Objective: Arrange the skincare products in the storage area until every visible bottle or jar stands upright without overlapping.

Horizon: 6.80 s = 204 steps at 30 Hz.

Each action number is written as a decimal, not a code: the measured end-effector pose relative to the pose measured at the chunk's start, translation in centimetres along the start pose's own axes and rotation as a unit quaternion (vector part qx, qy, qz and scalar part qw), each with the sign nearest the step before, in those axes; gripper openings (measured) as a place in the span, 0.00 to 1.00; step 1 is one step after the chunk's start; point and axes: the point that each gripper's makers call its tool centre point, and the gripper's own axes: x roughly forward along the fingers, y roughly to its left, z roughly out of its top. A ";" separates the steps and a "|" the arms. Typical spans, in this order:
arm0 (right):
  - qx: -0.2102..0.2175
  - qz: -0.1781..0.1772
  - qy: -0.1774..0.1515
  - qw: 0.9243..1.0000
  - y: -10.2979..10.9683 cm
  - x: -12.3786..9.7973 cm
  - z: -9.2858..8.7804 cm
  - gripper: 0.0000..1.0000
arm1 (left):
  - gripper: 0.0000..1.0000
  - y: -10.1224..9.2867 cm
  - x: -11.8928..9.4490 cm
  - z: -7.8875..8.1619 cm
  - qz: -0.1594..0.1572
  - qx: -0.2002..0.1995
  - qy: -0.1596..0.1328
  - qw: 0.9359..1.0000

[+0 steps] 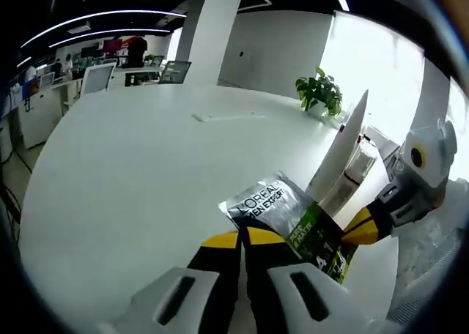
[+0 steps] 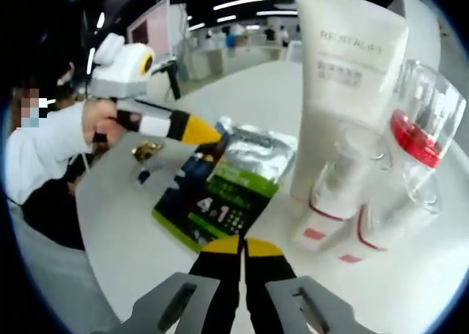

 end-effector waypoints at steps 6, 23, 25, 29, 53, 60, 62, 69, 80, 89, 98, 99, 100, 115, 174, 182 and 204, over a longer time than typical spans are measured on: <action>0.003 -0.005 0.001 1.000 -0.3 0.2 -0.1 0.00 | 0.05 0.2 0.6 -0.2 -0.002 -0.004 0.002 1.000; 0.012 -0.013 0.007 1.000 -1.0 1.4 -0.6 0.00 | 0.05 1.1 2.0 -0.8 0.004 -0.008 0.009 1.000; 0.010 -0.017 0.005 1.000 -1.1 1.4 -0.7 0.00 | 0.05 1.1 2.1 -0.7 0.003 -0.008 0.007 1.000; 0.015 -0.021 0.001 1.000 -1.3 1.4 -0.7 0.00 | 0.05 1.2 2.4 -0.7 0.004 -0.009 0.007 1.000; 0.004 -0.025 -0.007 1.000 -1.6 1.6 -0.7 0.00 | 0.08 2.0 3.1 -1.2 0.009 0.018 0.014 1.000; 0.007 -0.023 -0.008 1.000 -1.4 1.7 -0.7 0.00 | 0.08 2.2 3.1 -0.9 0.012 0.017 0.012 1.000; 0.005 -0.022 -0.007 1.000 -1.4 1.7 -0.7 0.00 | 0.09 2.4 3.1 -0.9 0.017 0.015 0.011 1.000; 0.004 -0.025 -0.009 1.000 -1.6 1.5 -0.5 0.01 | 0.14 2.4 2.6 -0.4 0.019 0.016 0.002 1.000; 0.000 -0.018 -0.008 1.000 -0.8 -0.1 0.0 0.07 | 0.20 1.5 0.8 -0.1 0.022 -0.006 -0.013 1.000; -0.009 -0.007 -0.009 1.000 -0.1 -1.7 0.2 0.13 | 0.23 0.4 -1.4 1.0 0.019 0.000 -0.028 0.999; -0.018 -0.006 -0.015 1.000 0.3 -3.8 0.8 0.21 | 0.29 -1.1 -3.7 0.9 0.012 0.013 -0.019 1.000; -0.018 -0.006 -0.016 1.000 0.3 -4.0 0.8 0.23 | 0.29 -1.2 -4.0 0.9 0.015 0.019 -0.016 1.000; -0.018 -0.007 -0.018 1.000 0.3 -4.3 0.9 0.25 | 0.29 -1.3 -4.3 0.8 0.015 0.022 -0.013 1.000; -0.052 -0.032 -0.057 0.997 0.2 -7.7 2.8 0.44 | 0.40 -3.0 -8.4 2.7 0.015 0.045 -0.026 0.999; -0.098 -0.083 -0.112 0.985 1.2 -16.0 4.6 0.99 | 0.97 -4.9 -20.5 1.3 0.069 0.075 -0.033 0.994; -0.093 -0.082 -0.116 0.986 1.0 -16.3 4.8 1.00 | 0.99 -5.1 -20.9 0.9 0.073 0.068 -0.033 0.994; -0.103 -0.089 -0.104 0.985 1.2 -16.4 3.7 1.00 | 0.99 -5.6 -22.0 -0.4 0.077 0.056 -0.035 0.995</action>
